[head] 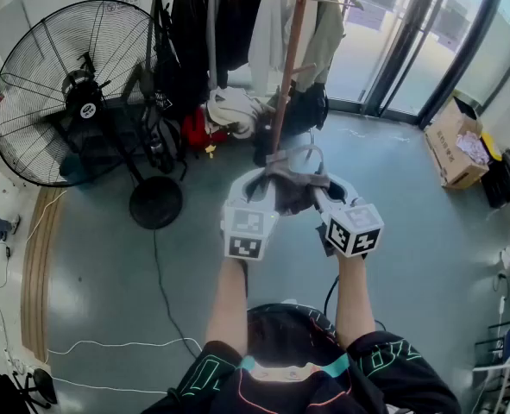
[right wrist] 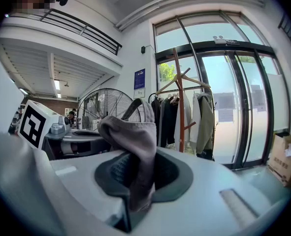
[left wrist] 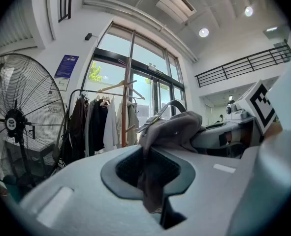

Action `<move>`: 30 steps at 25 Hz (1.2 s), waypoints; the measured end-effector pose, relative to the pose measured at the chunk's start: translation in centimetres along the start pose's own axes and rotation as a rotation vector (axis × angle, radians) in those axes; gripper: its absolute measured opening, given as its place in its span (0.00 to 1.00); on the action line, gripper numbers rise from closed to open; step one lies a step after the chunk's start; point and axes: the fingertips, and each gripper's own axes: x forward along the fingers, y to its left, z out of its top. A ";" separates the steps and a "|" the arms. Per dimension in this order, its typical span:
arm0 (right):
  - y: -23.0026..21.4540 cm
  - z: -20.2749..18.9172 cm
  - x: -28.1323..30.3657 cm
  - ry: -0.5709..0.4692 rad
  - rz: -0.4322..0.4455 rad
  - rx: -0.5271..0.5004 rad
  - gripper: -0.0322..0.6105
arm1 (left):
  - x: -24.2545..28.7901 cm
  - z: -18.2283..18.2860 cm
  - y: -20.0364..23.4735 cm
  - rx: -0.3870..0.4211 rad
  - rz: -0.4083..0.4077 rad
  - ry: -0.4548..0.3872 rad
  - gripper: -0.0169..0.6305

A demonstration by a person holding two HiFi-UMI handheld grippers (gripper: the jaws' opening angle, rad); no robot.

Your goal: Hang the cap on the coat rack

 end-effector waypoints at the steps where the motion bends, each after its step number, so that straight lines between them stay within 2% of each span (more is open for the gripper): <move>1: -0.1 0.1 -0.1 -0.016 -0.008 0.007 0.15 | 0.0 0.0 0.0 -0.002 -0.005 -0.002 0.10; 9: -1.0 -0.4 -1.0 -0.027 -0.051 0.045 0.18 | 0.0 0.0 -1.3 0.007 -0.017 0.006 0.10; 21: -0.2 -1.0 -2.0 -0.018 -0.065 0.046 0.18 | -0.8 -0.7 -2.0 -0.003 -0.039 0.028 0.10; 30: -1.2 -2.2 0.0 0.012 -0.029 0.054 0.18 | 0.9 -1.9 -1.2 -0.021 -0.021 0.054 0.10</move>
